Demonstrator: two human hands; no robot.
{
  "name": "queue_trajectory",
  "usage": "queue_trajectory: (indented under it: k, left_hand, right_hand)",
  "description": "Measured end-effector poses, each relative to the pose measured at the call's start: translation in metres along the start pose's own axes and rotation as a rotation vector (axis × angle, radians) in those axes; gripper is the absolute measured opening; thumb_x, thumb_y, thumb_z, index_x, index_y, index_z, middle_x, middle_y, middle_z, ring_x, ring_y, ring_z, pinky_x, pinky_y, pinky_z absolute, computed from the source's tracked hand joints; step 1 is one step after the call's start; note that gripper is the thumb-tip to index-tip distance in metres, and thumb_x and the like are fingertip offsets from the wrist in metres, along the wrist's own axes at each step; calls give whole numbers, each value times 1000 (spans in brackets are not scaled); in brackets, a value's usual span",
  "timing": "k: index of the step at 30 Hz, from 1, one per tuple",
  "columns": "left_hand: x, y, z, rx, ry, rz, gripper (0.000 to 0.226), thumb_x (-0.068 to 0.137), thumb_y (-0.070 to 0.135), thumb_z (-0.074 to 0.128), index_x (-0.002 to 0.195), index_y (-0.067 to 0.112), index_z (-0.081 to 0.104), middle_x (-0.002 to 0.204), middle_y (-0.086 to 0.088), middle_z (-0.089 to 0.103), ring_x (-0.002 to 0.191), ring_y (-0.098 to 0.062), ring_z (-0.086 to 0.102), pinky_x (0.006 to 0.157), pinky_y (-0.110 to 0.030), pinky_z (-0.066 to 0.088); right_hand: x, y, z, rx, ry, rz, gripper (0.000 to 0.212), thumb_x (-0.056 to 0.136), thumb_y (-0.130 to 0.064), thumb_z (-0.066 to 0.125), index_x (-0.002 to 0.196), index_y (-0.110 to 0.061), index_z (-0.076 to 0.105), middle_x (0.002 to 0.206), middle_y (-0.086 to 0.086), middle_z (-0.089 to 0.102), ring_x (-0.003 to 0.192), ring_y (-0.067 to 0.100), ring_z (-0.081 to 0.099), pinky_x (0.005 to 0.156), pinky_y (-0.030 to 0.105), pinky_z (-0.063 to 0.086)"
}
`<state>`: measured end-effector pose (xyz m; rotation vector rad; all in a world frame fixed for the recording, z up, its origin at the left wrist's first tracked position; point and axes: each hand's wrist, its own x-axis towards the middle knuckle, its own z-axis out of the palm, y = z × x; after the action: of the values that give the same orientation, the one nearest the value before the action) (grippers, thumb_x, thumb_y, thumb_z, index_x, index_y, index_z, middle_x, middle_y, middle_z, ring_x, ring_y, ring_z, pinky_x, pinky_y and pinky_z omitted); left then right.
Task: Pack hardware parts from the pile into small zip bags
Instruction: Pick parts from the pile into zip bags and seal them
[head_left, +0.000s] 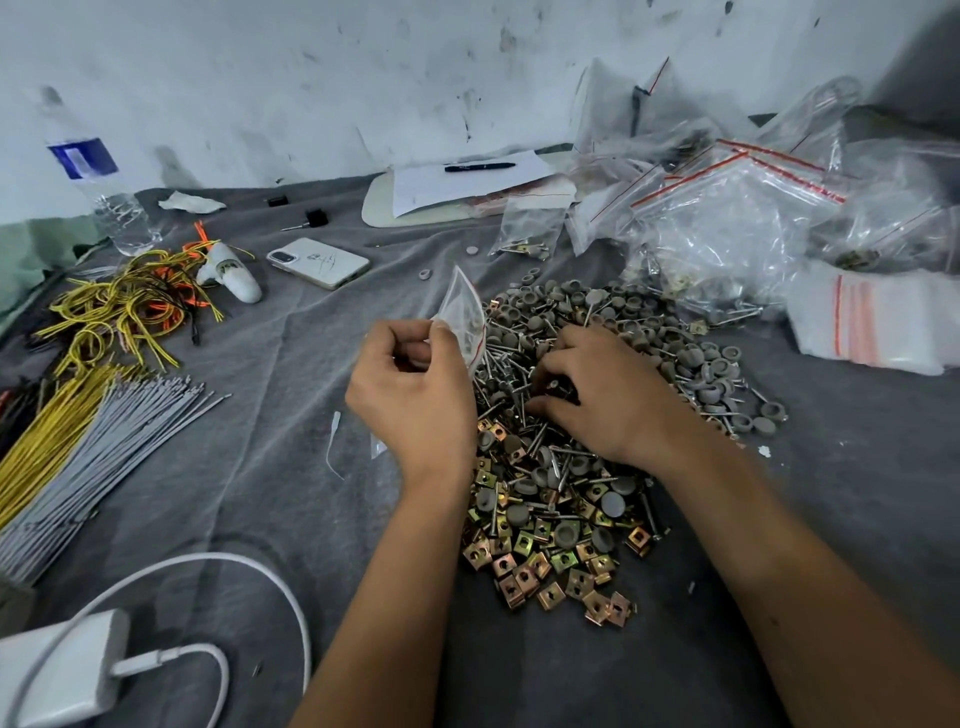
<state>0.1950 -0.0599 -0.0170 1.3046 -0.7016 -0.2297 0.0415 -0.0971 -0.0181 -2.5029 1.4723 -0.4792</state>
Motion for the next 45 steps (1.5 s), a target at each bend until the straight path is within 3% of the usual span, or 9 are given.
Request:
queue_trajectory:
  k: [5, 9, 15, 22, 26, 29, 35, 41, 45]
  left_hand:
    - [-1, -1, 0, 16, -15, 5, 20, 87, 12, 71, 71, 23, 65, 61, 10, 56, 59, -4, 52, 60, -28, 49]
    - [-1, -5, 1, 46, -85, 10, 17, 87, 11, 71, 72, 19, 66, 59, 10, 55, 57, -6, 53, 59, -28, 48]
    - [-9, -8, 5, 221, -268, 192, 18, 86, 10, 74, 73, 21, 69, 62, 9, 64, 58, -8, 60, 54, -19, 47]
    - [-12, -8, 5, 215, -316, 322, 17, 85, 11, 75, 73, 21, 67, 65, 10, 63, 61, -10, 61, 57, -15, 43]
    - [-12, -7, 6, 184, -315, 313, 15, 86, 10, 74, 75, 19, 68, 67, 10, 65, 62, -11, 63, 58, -22, 49]
    - [-12, -5, 4, 166, -281, 284, 14, 87, 13, 74, 76, 20, 68, 68, 8, 65, 63, -12, 63, 60, -25, 50]
    - [-6, -4, 2, 98, -137, 126, 20, 86, 8, 72, 71, 20, 66, 57, 12, 54, 53, -4, 50, 55, -17, 40]
    - [1, -1, 0, -82, -1, -23, 21, 88, 10, 70, 72, 22, 65, 63, 5, 56, 60, -10, 52, 58, -29, 45]
    - [5, -1, -1, -153, 93, -71, 21, 89, 6, 70, 74, 19, 65, 63, 5, 54, 62, -10, 49, 58, -28, 43]
  right_hand:
    - [1, 1, 1, 134, 172, -41, 17, 89, -39, 76, 96, -24, 76, 96, -5, 58, 101, 14, 49, 85, 34, 43]
    - [-1, 3, -3, 512, 418, 11, 6, 88, -29, 79, 93, -29, 76, 86, -18, 67, 82, -1, 63, 73, 19, 47]
    - [0, 4, -10, 996, 532, 11, 9, 93, -14, 75, 92, -23, 76, 79, -2, 77, 74, 8, 73, 66, 21, 57]
    - [1, 2, 0, 649, 347, -91, 11, 86, -13, 81, 96, -20, 81, 84, -12, 77, 80, 0, 73, 76, 19, 57]
    - [0, 0, 0, 690, 317, -114, 21, 84, -6, 81, 99, -20, 81, 89, -11, 78, 85, 2, 73, 78, 18, 57]
    - [0, -2, 1, 663, 347, -84, 16, 83, -8, 83, 96, -17, 80, 86, -9, 77, 82, 4, 73, 79, 25, 60]
    - [-1, 4, -6, 614, 496, -39, 9, 86, -20, 81, 93, -23, 77, 84, -16, 72, 77, -1, 67, 68, 10, 50]
    - [-1, 19, -8, 147, 4, -97, 29, 81, -54, 78, 98, -31, 76, 98, -9, 64, 99, 13, 51, 87, 38, 45]
    - [-1, 20, -8, 177, -11, -108, 19, 84, -46, 79, 95, -31, 73, 98, -13, 60, 101, 12, 49, 90, 38, 44]
